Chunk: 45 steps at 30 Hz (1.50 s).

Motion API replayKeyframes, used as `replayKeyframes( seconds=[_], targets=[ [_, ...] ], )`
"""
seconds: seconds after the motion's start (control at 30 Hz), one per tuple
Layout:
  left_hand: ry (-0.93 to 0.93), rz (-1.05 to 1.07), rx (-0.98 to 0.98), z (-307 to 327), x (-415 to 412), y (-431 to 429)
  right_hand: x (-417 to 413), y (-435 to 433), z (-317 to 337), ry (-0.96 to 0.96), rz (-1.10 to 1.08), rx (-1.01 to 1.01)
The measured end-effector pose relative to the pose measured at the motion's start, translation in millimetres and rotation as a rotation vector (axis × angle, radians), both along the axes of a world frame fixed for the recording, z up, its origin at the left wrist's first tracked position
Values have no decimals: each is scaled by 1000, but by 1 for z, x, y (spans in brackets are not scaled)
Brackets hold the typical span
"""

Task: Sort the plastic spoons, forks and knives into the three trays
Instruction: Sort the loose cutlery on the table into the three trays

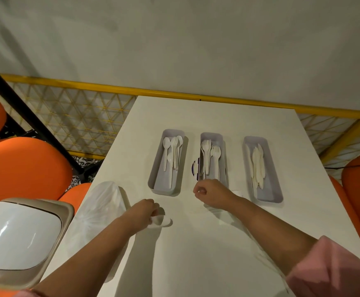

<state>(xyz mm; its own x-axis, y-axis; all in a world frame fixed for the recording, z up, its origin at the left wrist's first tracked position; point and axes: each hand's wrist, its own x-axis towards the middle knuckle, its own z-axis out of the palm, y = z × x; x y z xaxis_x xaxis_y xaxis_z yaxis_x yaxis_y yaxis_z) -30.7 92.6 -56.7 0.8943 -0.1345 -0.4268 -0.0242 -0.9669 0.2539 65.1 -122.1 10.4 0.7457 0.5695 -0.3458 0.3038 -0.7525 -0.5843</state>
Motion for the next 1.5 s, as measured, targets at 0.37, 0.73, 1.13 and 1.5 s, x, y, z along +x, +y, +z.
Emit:
replayKeyframes(
  seconds=[0.37, 0.73, 1.13, 1.5],
  targets=[
    [-89, 361, -628, 42, 11, -56, 1, -33, 2, 129, -134, 106],
    [244, 862, -1445, 72, 30, -105, 14, -71, -12, -50, -331, -46],
    [267, 870, -1434, 65, 32, -120, -14, -96, -38, -15, -162, -504],
    [266, 892, -1386, 53, 35, -122, -12, -79, -18, -31, -279, -33]
  ],
)
